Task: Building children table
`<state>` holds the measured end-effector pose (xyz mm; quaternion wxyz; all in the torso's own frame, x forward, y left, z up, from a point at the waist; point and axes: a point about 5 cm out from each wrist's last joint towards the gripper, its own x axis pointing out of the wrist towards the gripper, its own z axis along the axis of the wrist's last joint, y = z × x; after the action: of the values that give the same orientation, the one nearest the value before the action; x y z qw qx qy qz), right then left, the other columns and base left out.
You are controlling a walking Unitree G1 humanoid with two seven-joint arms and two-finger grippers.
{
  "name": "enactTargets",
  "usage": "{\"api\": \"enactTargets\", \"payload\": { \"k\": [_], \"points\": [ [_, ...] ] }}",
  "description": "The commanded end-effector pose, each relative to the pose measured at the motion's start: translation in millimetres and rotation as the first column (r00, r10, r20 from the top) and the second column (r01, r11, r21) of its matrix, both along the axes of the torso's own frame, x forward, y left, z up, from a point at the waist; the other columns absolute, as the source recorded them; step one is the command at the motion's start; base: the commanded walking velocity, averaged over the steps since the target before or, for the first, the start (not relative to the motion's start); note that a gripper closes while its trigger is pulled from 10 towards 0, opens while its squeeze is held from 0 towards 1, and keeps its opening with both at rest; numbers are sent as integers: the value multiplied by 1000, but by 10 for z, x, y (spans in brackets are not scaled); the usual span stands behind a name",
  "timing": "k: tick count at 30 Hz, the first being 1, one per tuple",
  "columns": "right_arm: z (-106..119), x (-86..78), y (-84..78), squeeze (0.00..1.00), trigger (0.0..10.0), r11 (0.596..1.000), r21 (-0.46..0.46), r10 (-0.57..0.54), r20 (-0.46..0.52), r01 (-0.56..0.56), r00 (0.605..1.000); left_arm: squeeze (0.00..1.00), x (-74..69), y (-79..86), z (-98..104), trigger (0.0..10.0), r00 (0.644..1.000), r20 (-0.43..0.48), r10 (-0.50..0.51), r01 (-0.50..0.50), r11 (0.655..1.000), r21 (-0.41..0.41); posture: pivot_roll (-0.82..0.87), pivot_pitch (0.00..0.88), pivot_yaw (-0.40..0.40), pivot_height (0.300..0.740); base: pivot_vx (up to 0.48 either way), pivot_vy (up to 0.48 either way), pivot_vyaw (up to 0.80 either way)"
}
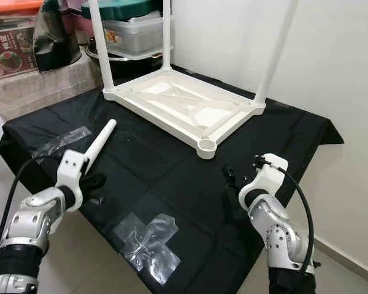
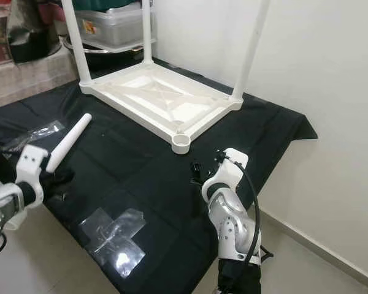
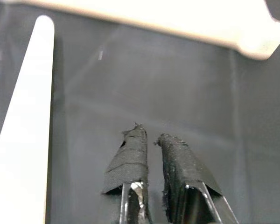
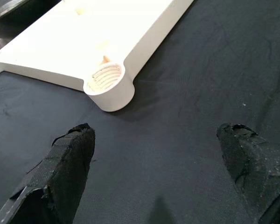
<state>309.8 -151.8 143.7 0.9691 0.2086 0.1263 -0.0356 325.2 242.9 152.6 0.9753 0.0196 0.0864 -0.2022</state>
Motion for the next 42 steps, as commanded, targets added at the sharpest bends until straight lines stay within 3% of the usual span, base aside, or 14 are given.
{"api": "enactTargets", "payload": {
  "k": [1,4,8,10,18,25,31,32,42],
  "points": [
    [-35,-13,-22,0,10000,1000,1,-15,-16,15,1000,1000,22,-13,146,10000,997,80,-10,11,1000,-13,126,0,-30,740,0,0,0],
    [-39,-11,-19,0,10000,1000,0,-15,-17,15,1000,1000,52,2,262,10000,992,129,4,-6,1000,13,128,0,-30,740,0,0,0],
    [-42,-9,-10,0,10000,1000,0,-15,-19,15,1000,1000,70,50,314,10000,991,131,4,-10,999,45,127,0,-28,740,0,0,0],
    [-53,-13,-9,0,10000,1000,2,-17,-27,17,1000,1000,94,173,332,10000,993,115,20,-34,993,117,125,0,-28,740,0,0,0],
    [-68,-19,-43,0,10000,999,10,-31,-42,32,999,1000,140,426,373,10000,999,40,33,-43,959,281,125,0,-27,740,0,0,0],
    [-72,-26,-61,0,10000,999,11,-39,-48,39,998,1000,216,510,408,10000,996,43,81,-90,931,354,122,0,-27,740,0,0,0],
    [-77,-29,-76,0,10000,999,10,-46,-55,46,997,1000,246,513,274,10000,994,-21,105,-90,923,373,107,0,-23,740,0,0,0],
    [-81,-32,-80,0,10000,999,10,-47,-57,48,997,0,242,506,217,10000,994,-47,102,-78,925,373,106,0,-23,740,0,0,0],
    [-120,-54,-99,0,10000,999,11,-47,-80,48,996,0,228,567,-27,10000,976,-113,186,-130,914,384,96,0,-30,740,0,0,0]
  ]
}}
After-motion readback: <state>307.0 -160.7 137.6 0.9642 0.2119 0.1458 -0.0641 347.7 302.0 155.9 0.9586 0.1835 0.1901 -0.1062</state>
